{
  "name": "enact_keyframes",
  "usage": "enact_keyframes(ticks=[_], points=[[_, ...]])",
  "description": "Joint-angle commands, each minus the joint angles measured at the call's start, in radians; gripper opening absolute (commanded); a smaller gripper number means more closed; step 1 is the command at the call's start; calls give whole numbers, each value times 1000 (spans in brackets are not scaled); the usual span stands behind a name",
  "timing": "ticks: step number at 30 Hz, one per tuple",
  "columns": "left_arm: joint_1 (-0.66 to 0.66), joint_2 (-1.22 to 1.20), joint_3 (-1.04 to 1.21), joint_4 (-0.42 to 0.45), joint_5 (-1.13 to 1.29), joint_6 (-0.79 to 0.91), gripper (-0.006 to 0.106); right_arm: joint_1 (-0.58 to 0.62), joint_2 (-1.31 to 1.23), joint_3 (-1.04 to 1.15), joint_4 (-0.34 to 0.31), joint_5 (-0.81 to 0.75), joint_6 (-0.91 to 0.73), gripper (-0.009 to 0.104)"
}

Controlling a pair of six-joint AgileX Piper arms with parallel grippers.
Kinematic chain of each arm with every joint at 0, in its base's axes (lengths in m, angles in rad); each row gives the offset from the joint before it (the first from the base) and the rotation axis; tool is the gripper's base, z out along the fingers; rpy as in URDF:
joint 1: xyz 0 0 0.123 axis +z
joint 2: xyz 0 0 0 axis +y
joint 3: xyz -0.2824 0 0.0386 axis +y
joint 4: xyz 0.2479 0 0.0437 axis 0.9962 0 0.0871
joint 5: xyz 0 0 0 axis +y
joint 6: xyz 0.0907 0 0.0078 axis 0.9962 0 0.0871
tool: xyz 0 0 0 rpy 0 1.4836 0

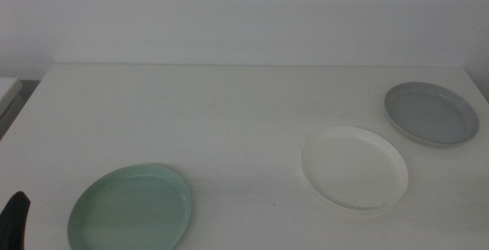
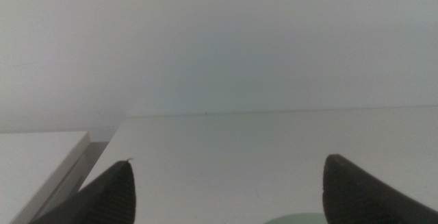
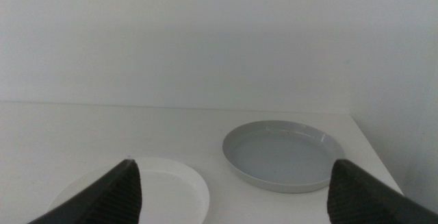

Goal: Stack the three bowls on top of each other.

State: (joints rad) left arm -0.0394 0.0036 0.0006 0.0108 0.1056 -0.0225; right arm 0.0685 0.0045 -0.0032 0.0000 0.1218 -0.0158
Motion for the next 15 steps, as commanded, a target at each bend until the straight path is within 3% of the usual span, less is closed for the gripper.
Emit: enact_keyframes(ticks=[1, 5, 11, 15], points=[[0, -4, -1, 1, -13, -9, 94, -9, -5, 3, 0, -13, -2, 93], [0, -4, -1, 1, -13, -9, 94, -9, -5, 3, 0, -13, -2, 93], [0, -4, -1, 1, -13, -9, 94, -9, 267, -157, 5, 4, 81, 93], [0, -4, -1, 1, -13, -9, 94, -9, 488, -396, 10, 252, 123, 93]])
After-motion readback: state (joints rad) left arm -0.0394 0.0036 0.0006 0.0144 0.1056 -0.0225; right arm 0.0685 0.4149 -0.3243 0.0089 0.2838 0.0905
